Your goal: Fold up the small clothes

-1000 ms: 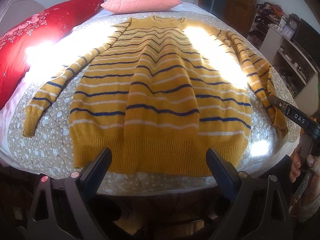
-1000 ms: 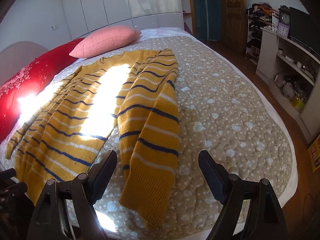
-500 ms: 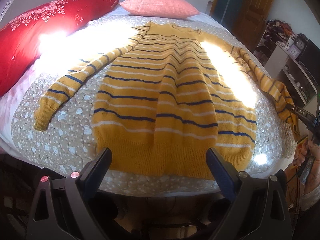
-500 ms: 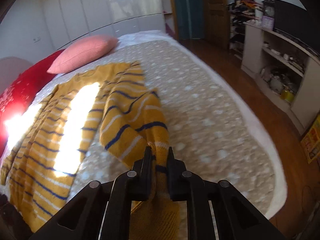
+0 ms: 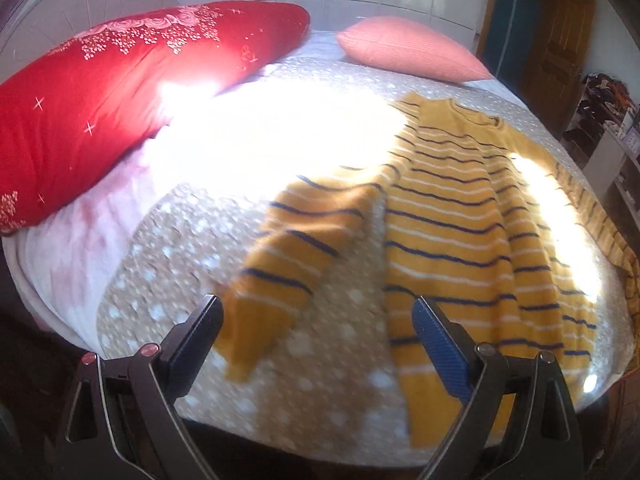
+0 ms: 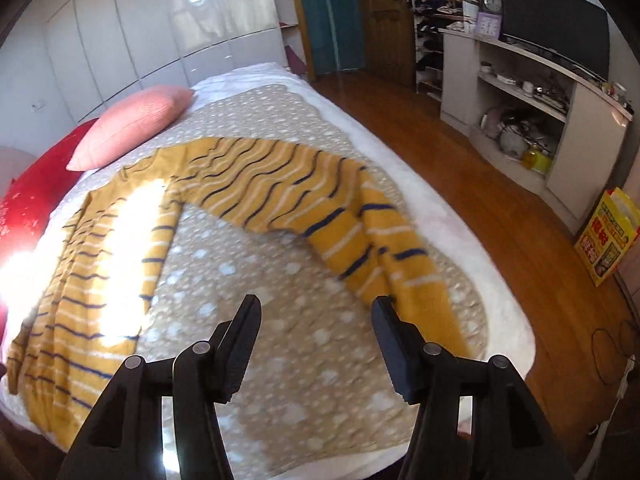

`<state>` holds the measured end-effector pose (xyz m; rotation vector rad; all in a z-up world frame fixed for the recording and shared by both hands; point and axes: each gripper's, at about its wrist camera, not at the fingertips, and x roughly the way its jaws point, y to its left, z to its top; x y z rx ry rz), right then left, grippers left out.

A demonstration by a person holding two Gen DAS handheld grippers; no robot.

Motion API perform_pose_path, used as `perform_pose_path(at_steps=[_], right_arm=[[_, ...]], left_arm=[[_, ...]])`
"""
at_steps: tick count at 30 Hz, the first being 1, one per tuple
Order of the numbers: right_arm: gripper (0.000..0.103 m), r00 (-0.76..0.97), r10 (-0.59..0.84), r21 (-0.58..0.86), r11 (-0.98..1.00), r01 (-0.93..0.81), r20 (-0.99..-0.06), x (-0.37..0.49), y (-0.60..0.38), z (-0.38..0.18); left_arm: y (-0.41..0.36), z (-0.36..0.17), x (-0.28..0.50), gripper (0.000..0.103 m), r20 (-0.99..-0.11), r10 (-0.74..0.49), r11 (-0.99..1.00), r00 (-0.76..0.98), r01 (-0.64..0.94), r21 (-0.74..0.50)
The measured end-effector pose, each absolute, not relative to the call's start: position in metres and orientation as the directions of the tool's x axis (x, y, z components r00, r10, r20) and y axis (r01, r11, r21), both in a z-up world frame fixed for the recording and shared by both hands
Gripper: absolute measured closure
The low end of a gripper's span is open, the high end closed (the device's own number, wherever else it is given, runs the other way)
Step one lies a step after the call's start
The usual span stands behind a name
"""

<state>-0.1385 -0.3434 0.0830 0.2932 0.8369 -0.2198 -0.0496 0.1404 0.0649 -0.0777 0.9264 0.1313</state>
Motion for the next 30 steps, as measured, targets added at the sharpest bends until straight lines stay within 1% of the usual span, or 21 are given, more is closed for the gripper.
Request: perform_pose_path(at_steps=[3,7,8,9,10,11,13,15,19,21,23,25,27,28,29,30], right_arm=[[0.039,0.645,0.001,0.184,0.959,0.217,-0.764,-0.139,-0.304,0.073],[0.037,0.600,0.032,0.164,0.972,0.167,-0.800,-0.124,-0.260,0.049],[0.037,0.585,0.041,0.171,0.970,0.170,-0.810,-0.120,-0.254,0.043],[0.037,0.574,0.038,0.171,0.969,0.179,-0.818,-0.117,-0.249,0.039],[0.035,0.572,0.017,0.153,0.970,0.191,-0.820,-0.114,-0.245,0.036],[0.035,0.575,-0.002,0.135,0.972,0.195,-0.818,-0.113,-0.242,0.036],[0.035,0.579,-0.012,0.118,0.975,0.187,-0.816,-0.110,-0.238,0.038],[0.035,0.585,-0.011,0.116,0.977,0.178,-0.811,-0.110,-0.237,0.042],[0.035,0.603,-0.040,0.097,0.976,0.193,-0.797,-0.105,-0.240,0.050],[0.035,0.610,-0.038,0.102,0.976,0.194,-0.791,-0.103,-0.238,0.052],[0.035,0.613,-0.040,0.098,0.977,0.190,-0.789,-0.102,-0.234,0.053],[0.035,0.610,-0.042,0.084,0.981,0.176,-0.791,-0.099,-0.228,0.053],[0.035,0.608,-0.038,0.073,0.985,0.156,-0.793,-0.097,-0.223,0.051],[0.035,0.609,-0.036,0.068,0.987,0.147,-0.793,-0.096,-0.220,0.050],[0.035,0.609,-0.037,0.062,0.988,0.140,-0.792,-0.096,-0.218,0.050],[0.035,0.610,-0.038,0.057,0.989,0.135,-0.791,-0.095,-0.217,0.049]], left_arm=[[0.156,0.051,-0.022,0.008,-0.806,0.103,0.990,0.582,-0.136,0.028],[0.146,0.020,0.010,0.008,-0.813,0.149,0.987,0.563,-0.041,0.152],[0.146,0.012,0.017,0.016,-0.826,0.150,0.986,0.544,-0.027,0.162],[0.149,0.006,0.023,0.025,-0.837,0.125,0.990,0.533,-0.017,0.137],[0.154,0.005,0.028,0.039,-0.847,0.077,0.997,0.527,-0.013,0.082],[0.161,0.008,0.031,0.060,-0.846,0.054,0.999,0.530,-0.029,0.045],[0.176,0.018,0.039,0.084,-0.842,0.064,0.997,0.536,-0.079,0.025],[0.197,0.033,0.046,0.085,-0.820,0.102,0.990,0.563,-0.139,0.027],[0.251,0.058,0.074,0.086,-0.789,0.230,0.953,0.570,-0.295,0.065],[0.277,0.062,0.090,0.083,-0.792,0.278,0.926,0.544,-0.371,0.070],[0.297,0.061,0.102,0.070,-0.805,0.293,0.905,0.516,-0.422,0.059],[0.304,0.056,0.109,0.064,-0.811,0.311,0.896,0.495,-0.438,0.076],[0.302,0.052,0.106,0.063,-0.804,0.342,0.887,0.486,-0.449,0.107],[0.299,0.052,0.101,0.059,-0.800,0.347,0.887,0.490,-0.449,0.109],[0.296,0.051,0.095,0.052,-0.801,0.336,0.891,0.495,-0.443,0.100],[0.295,0.049,0.090,0.049,-0.804,0.324,0.896,0.498,-0.434,0.092]])
